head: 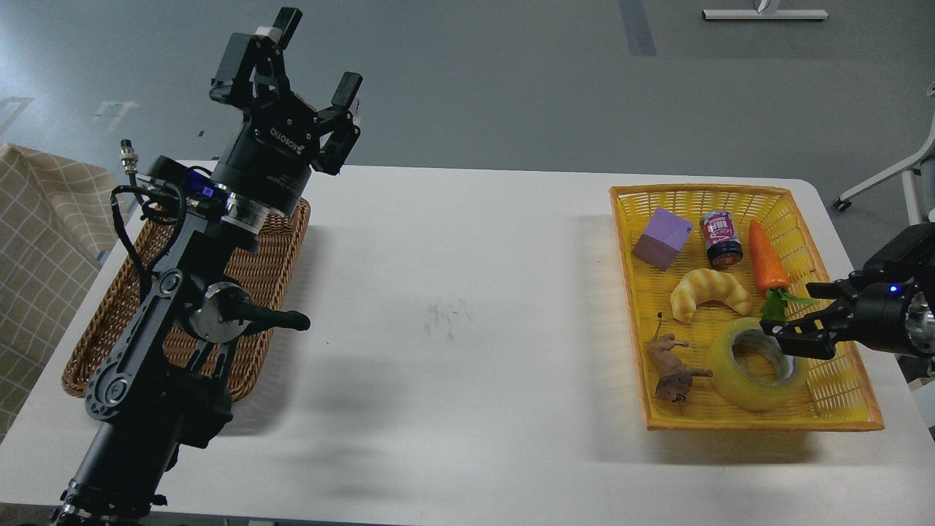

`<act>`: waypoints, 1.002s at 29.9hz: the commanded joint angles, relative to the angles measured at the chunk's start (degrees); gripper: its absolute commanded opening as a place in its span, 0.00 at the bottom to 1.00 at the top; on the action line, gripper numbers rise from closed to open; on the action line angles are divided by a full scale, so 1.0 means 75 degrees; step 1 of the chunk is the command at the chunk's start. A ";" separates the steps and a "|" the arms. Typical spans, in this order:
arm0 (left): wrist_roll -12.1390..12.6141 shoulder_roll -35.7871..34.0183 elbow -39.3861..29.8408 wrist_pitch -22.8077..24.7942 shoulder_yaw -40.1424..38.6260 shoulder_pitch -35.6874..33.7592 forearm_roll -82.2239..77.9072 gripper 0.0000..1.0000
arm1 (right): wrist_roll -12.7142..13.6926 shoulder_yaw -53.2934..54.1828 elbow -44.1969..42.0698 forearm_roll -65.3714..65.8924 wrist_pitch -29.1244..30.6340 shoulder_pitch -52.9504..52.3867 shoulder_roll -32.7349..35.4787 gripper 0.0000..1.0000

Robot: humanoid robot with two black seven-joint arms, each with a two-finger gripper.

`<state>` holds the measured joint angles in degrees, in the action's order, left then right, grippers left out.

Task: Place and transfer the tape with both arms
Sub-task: 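Close the right gripper on the rim of the yellow tape roll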

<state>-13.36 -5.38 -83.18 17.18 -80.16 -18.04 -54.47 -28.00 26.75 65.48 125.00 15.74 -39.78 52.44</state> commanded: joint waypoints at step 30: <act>-0.0023 -0.0010 -0.0007 -0.0110 0.0000 0.0015 -0.0003 0.99 | 0.0000 -0.0837 -0.0479 0.0000 -0.0048 -0.0344 -0.0335 0.95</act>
<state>-13.45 -5.34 -83.23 16.35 -80.16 -17.94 -54.49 -28.00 20.48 63.35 125.00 15.45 -41.65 50.63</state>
